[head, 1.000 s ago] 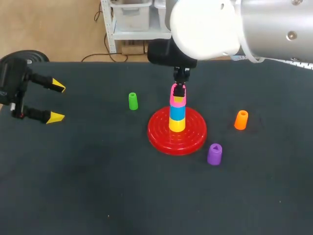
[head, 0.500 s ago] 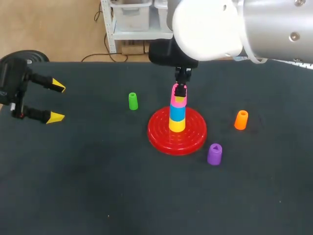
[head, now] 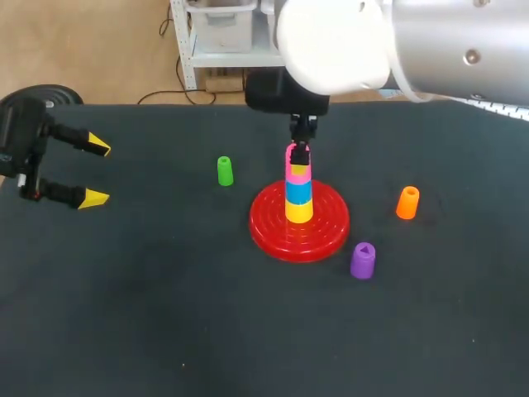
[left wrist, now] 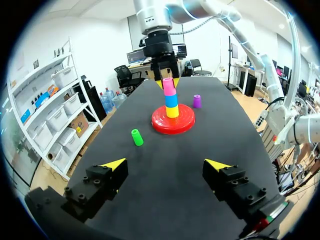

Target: Pick up and stack the cylinders on the red base in this order: pink,purple,orange,green

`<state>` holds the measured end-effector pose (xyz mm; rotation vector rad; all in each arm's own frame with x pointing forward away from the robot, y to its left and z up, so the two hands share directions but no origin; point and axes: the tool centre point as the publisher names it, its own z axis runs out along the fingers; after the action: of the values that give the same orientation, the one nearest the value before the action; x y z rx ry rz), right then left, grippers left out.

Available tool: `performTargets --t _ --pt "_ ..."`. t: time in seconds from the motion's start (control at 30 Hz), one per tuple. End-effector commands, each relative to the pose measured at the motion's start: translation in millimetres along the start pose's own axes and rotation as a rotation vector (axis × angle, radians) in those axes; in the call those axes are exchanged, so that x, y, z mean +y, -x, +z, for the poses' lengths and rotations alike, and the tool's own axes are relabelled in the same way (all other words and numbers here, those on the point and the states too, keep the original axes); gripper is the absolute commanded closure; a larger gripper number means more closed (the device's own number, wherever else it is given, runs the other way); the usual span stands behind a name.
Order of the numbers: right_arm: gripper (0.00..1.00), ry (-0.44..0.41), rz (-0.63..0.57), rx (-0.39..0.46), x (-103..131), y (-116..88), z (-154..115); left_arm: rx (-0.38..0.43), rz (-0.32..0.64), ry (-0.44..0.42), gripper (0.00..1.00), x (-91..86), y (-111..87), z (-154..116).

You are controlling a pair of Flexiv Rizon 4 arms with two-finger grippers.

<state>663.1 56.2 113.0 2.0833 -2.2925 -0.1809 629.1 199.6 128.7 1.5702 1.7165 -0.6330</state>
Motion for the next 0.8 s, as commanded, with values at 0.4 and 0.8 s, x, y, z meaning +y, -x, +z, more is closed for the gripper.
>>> performTargets --t 0.4,0.8 --pt "0.0 -0.037 0.018 -0.048 7 2 5 -0.002 0.003 0.004 0.0 -1.1 -0.9 0" --pt "0.0 -0.209 0.025 -0.115 32 -1 -55 -0.002 0.003 0.004 0.0 -1.1 -0.9 0"
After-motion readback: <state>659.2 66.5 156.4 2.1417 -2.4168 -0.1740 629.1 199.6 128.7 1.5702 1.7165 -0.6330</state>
